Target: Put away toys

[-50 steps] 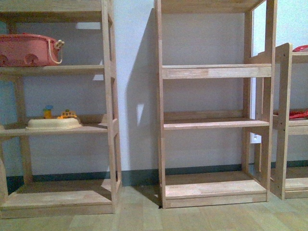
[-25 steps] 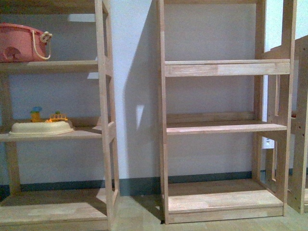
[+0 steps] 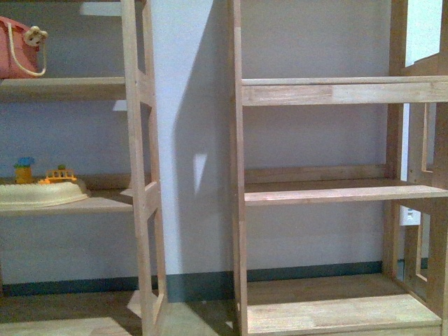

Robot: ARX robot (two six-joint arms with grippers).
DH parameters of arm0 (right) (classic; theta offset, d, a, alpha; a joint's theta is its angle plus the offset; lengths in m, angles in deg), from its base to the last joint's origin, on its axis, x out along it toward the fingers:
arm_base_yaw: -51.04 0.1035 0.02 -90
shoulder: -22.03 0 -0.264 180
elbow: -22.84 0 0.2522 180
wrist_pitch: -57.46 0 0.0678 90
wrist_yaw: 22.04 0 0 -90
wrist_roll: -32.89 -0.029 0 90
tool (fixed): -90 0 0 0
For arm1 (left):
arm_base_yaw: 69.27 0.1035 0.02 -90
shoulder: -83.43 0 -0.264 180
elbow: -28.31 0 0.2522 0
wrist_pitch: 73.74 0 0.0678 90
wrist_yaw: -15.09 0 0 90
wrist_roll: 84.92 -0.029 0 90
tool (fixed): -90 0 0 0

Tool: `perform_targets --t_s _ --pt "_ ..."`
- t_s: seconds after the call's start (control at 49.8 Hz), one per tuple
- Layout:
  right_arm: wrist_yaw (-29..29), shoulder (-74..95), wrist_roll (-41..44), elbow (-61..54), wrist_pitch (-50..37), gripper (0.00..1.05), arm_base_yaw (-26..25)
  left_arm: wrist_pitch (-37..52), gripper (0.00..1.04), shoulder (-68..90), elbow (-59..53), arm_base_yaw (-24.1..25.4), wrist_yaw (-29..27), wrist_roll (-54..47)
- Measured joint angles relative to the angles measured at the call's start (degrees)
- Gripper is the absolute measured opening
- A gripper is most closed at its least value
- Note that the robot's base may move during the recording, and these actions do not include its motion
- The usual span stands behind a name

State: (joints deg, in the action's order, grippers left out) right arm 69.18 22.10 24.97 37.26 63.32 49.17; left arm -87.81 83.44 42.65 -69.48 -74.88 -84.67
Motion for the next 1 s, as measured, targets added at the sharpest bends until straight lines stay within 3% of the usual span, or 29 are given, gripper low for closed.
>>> perform_targets --t_s 1.004 --pt "-0.07 0.0 0.0 0.0 0.0 0.19 0.0 -0.02 0.99 0.02 0.0 0.0 0.02 -0.02"
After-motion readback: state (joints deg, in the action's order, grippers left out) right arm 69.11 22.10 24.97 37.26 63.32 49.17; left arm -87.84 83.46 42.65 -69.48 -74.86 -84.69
